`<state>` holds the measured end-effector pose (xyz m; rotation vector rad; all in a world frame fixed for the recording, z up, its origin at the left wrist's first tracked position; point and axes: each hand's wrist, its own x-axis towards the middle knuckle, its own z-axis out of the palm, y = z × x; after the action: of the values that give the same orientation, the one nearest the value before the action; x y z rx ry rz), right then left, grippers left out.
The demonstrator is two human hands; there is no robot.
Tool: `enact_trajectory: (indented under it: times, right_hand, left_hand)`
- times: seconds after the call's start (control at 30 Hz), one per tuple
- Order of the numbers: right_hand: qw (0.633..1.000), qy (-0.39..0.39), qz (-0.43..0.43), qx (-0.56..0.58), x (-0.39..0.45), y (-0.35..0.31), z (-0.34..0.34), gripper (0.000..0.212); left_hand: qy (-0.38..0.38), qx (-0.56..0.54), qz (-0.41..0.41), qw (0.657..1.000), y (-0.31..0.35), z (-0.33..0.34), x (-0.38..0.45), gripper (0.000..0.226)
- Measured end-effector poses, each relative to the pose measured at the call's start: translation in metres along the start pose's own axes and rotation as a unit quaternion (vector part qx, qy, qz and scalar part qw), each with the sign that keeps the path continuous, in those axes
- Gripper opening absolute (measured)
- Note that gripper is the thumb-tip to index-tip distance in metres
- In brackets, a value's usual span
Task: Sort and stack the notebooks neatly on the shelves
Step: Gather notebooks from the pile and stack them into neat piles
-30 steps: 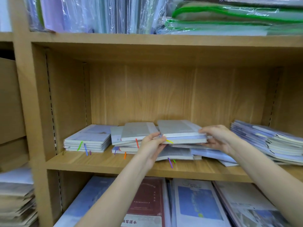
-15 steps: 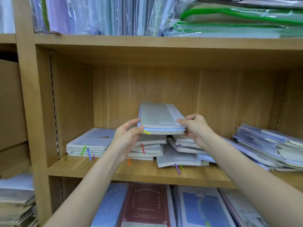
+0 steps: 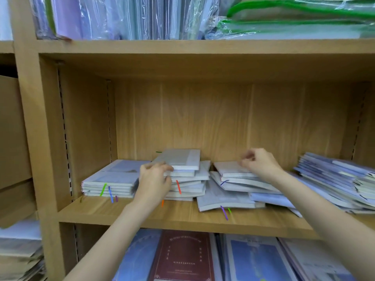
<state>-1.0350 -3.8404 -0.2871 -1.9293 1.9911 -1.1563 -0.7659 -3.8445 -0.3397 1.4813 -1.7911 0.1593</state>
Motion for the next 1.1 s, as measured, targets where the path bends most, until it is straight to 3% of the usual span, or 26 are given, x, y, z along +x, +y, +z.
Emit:
enact_trajectory:
  times: [0.1, 0.2, 0.3, 0.4, 0.77, 0.97, 1.03, 1.1]
  right_hand:
    - [0.992, -0.054, 0.006, -0.118, -0.003, 0.028, -0.005, 0.047]
    - [0.996, -0.08, 0.01, -0.038, -0.007, 0.043, -0.008, 0.056]
    - [0.994, -0.104, -0.009, 0.014, -0.017, 0.053, -0.009, 0.064]
    - [0.992, -0.091, -0.049, -0.075, -0.025, 0.06, -0.003, 0.081]
    - [0.981, 0.01, -0.131, -0.145, -0.034, 0.078, -0.01, 0.065]
    - [0.974, 0.007, -0.179, -0.141, -0.047, 0.085, -0.028, 0.053]
    - [0.972, 0.005, -0.201, -0.117, -0.053, 0.086, -0.031, 0.051]
    - [0.979, 0.006, -0.19, -0.077, -0.058, 0.09, -0.031, 0.054]
  left_hand:
    - [0.02, 0.021, 0.037, 0.999, 0.015, 0.012, -0.009, 0.032]
    - [0.061, -0.047, 0.138, 0.987, 0.033, 0.026, -0.017, 0.033]
    - [-0.014, -0.148, 0.129, 0.981, 0.062, 0.038, -0.022, 0.038]
    - [-0.077, -0.218, 0.082, 0.969, 0.088, 0.054, -0.022, 0.043]
    - [-0.092, -0.35, -0.004, 0.932, 0.108, 0.066, -0.018, 0.047]
    - [-0.088, -0.369, -0.018, 0.925, 0.107, 0.065, -0.022, 0.045]
    - [-0.094, -0.447, -0.06, 0.887, 0.109, 0.061, -0.023, 0.037]
    - [-0.126, -0.572, -0.154, 0.796, 0.115, 0.051, -0.024, 0.021]
